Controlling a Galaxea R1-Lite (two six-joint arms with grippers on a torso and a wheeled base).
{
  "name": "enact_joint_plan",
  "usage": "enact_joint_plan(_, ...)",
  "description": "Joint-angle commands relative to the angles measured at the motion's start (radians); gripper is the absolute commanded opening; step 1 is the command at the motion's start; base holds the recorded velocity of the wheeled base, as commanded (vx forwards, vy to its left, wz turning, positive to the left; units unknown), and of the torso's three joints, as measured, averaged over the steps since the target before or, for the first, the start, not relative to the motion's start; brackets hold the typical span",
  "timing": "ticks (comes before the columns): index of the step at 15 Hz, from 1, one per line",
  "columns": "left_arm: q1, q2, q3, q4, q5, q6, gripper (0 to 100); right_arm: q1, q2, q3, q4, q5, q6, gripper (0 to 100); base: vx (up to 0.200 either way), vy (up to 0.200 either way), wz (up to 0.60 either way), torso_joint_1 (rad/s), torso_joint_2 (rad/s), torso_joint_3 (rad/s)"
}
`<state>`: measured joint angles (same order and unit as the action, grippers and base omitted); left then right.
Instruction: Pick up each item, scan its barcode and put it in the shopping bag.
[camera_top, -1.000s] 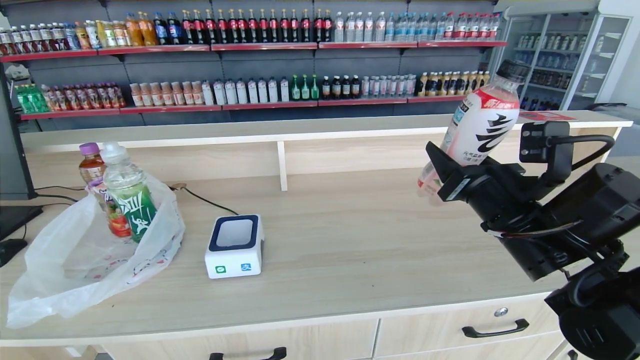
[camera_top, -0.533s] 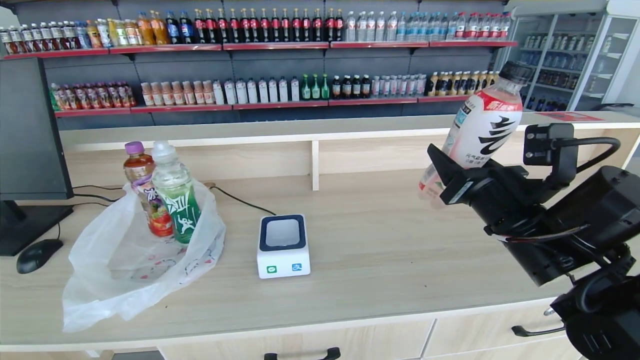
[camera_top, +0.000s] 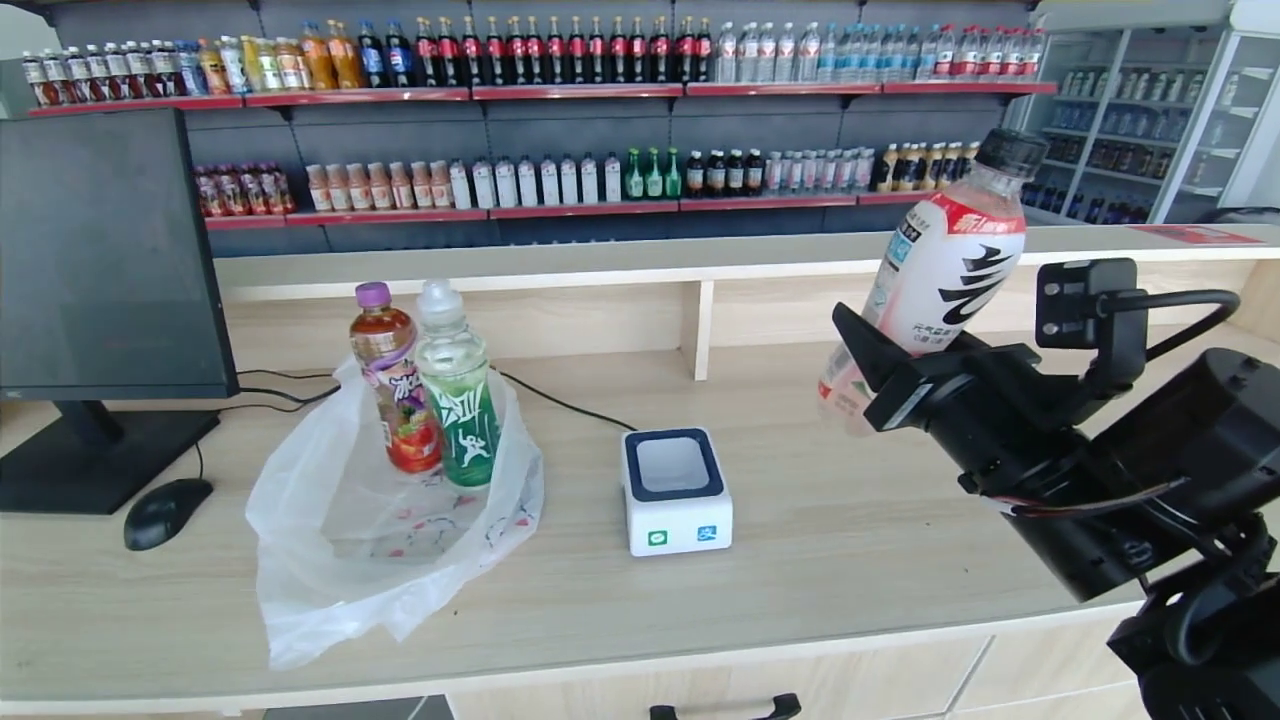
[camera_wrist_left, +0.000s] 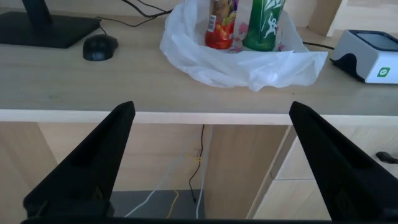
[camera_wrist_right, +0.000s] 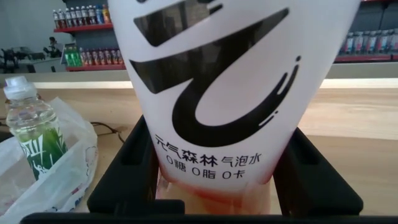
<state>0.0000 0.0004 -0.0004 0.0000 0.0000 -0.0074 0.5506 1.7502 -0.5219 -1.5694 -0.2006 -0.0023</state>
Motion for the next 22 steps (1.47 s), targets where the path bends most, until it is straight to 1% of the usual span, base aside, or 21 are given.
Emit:
enact_joint_plan(1,0.000,0.000,0.000,0.000,0.000,0.000,100,0.002,-0.020,0.003,-0.001,-0.002,-0.001,0,0.000,0.200,0.00,0.007,0.00,0.007)
enact_joint_plan(6,0.000,0.000,0.000,0.000,0.000,0.000,100,-0.001,-0.046,0.039,-0.001,-0.003,-0.002,0,0.000,0.200,0.00,0.001,0.00,0.001)
enact_joint_plan(13,0.000,0.000,0.000,-0.002,0.000,0.004,100,-0.003,-0.069,0.060,-0.001,-0.006,-0.024,0,0.000,0.000,0.00,0.000,0.00,0.000)
enact_joint_plan(16,-0.002,0.000,0.000,-0.002,-0.002,0.004,100,0.000,-0.074,0.033,-0.001,0.004,-0.056,0,0.000,0.000,0.00,0.000,0.00,0.000)
enact_joint_plan(17,0.000,0.000,0.000,-0.002,0.000,0.003,100,0.014,-0.075,0.037,-0.001,0.026,-0.074,0,0.000,0.000,0.00,0.000,0.00,0.000)
enact_joint_plan(18,-0.002,0.000,0.000,-0.002,0.000,0.004,100,0.002,-0.077,0.057,-0.001,0.072,-0.125,0,0.000,0.000,0.00,0.000,0.00,0.000)
enact_joint_plan(20,-0.002,0.000,0.000,-0.002,0.000,0.003,100,0.002,-0.077,0.080,-0.001,0.078,-0.165,0,0.000,0.000,0.00,0.000,0.00,0.000)
enact_joint_plan(22,-0.002,0.000,0.000,-0.006,0.000,0.004,100,-0.001,-0.058,0.089,-0.001,0.173,-0.269,0,0.000,0.000,0.00,0.000,0.00,0.000)
